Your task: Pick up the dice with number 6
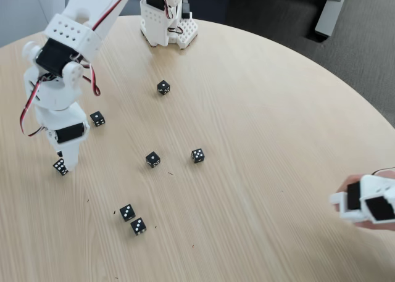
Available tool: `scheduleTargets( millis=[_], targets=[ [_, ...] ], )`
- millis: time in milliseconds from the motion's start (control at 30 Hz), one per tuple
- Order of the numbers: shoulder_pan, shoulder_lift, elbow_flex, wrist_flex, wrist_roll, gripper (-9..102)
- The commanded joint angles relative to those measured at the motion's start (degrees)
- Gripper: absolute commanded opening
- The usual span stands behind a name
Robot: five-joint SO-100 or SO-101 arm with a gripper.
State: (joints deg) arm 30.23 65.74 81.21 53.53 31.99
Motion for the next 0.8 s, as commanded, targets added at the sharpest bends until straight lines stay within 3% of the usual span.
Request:
scheduleTargets(
  millis=[0, 233, 767],
  targets=[
    [-0.4, 0.5, -1.1, 0.1, -0.4, 14],
    [-0.6, 0.5, -1.1, 0.1, 1.6, 24],
    [0.6, 0.6, -1.1, -0.4, 12.3, 23]
  ],
)
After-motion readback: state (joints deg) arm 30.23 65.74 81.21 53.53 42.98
